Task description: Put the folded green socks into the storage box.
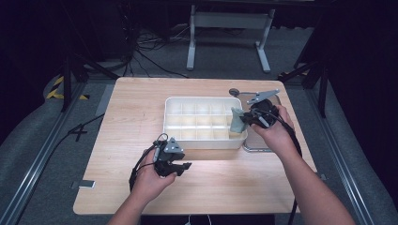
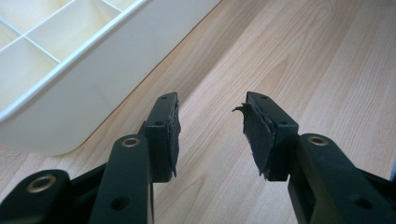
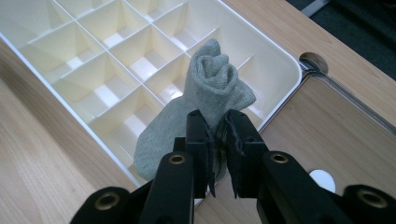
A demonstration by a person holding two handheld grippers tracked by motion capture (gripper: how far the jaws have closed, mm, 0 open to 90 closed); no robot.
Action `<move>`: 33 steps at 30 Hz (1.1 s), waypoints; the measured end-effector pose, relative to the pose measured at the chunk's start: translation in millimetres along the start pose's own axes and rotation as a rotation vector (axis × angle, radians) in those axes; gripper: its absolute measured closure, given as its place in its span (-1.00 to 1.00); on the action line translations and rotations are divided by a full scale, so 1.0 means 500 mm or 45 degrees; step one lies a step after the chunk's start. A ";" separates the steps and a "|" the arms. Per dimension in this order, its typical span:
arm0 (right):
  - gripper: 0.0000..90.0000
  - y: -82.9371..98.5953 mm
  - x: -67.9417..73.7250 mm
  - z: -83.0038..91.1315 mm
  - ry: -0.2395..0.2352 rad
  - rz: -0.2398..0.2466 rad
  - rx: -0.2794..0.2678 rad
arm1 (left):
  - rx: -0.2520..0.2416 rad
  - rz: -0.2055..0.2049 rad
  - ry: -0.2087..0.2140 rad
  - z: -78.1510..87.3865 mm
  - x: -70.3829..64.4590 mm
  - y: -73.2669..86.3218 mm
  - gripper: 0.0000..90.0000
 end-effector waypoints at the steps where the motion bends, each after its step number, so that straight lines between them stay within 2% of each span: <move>1: 0.77 0.001 0.000 -0.006 0.007 0.012 0.009 | 0.000 -0.001 0.000 0.000 0.000 0.000 0.25; 7: 0.77 0.012 0.001 -0.036 0.051 0.058 0.072 | 0.011 -0.002 -0.005 -0.002 -0.001 0.001 0.25; 9: 0.77 0.018 0.002 -0.045 0.088 0.083 0.106 | 0.013 -0.014 0.001 -0.004 -0.003 0.000 0.26; 12: 0.77 0.025 0.007 -0.053 0.096 0.096 0.124 | 0.019 -0.015 0.002 -0.005 -0.005 0.001 0.26; 17: 0.77 0.038 0.014 -0.069 0.088 0.101 0.182 | 0.024 -0.008 -0.006 -0.002 -0.003 0.006 0.26; 25: 0.79 0.060 0.028 -0.105 0.094 0.104 0.369 | 0.022 -0.003 -0.011 0.002 -0.003 0.010 0.26; 29: 0.80 0.062 0.031 -0.112 0.087 0.105 0.412 | 0.031 0.002 -0.013 0.002 -0.003 0.016 0.26; 33: 0.81 0.070 0.028 -0.124 0.068 0.068 0.481 | 0.029 0.008 -0.014 0.005 -0.005 0.021 0.25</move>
Point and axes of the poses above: each handheld gripper's, and its own axes: z roughly backward along the jaws, y roughly out of its underside, x roughly to its left, the point moved 7 cm from there along -z, roughly forward along the jaws, and after that the axes turned 14 degrees about -z, right-handed, at the moved point
